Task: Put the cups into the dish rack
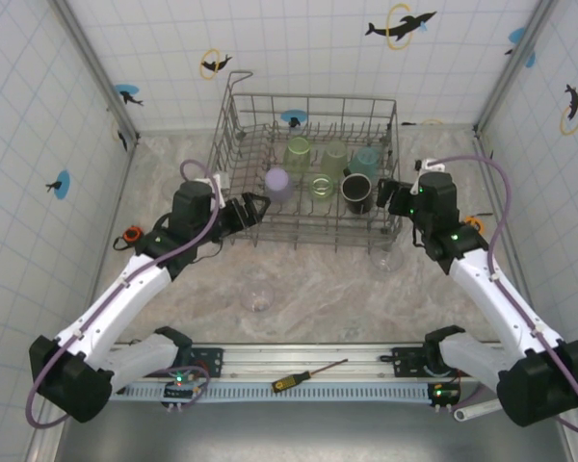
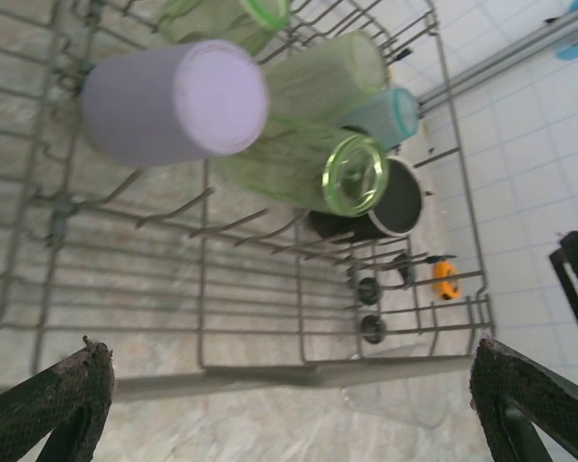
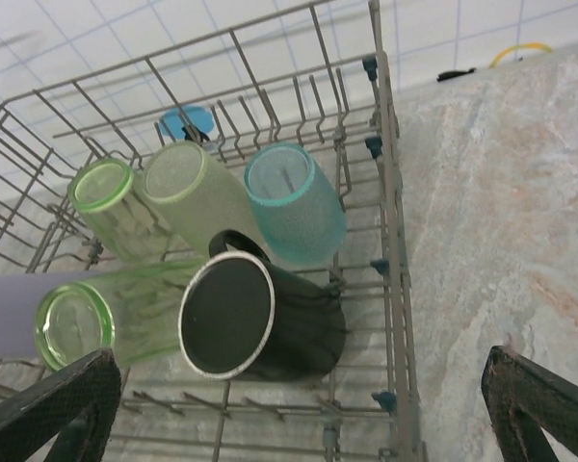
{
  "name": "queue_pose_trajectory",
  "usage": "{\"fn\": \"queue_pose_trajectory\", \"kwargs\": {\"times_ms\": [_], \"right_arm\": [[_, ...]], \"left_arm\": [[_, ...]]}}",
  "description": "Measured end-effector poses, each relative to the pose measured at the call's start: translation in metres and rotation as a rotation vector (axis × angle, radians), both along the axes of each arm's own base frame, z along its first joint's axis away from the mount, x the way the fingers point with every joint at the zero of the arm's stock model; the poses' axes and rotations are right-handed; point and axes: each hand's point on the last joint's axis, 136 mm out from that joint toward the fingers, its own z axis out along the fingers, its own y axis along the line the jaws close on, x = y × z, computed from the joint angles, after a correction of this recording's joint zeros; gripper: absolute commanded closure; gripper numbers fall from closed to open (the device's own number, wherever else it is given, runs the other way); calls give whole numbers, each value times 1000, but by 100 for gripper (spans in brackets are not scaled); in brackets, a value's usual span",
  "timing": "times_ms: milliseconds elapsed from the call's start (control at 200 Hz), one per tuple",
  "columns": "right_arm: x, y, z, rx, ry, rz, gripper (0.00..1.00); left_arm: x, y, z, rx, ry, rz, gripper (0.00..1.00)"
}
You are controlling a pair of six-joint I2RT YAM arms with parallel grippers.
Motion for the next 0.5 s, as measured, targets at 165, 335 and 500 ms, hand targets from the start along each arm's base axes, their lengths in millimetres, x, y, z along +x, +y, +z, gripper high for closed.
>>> {"fn": "queue_pose_trajectory", "kwargs": {"times_ms": [165, 335, 500], "right_arm": [[-7, -4, -11, 6, 33, 4, 0], [-10, -2, -20, 13, 59, 17, 0], [-12, -4, -25, 11, 68, 16, 0]], "left_arm": [[-16, 20, -7, 88, 14, 27, 2], [-33, 39, -34, 213, 103, 29, 2], [-52, 49, -51, 270, 172, 14, 2]]}}
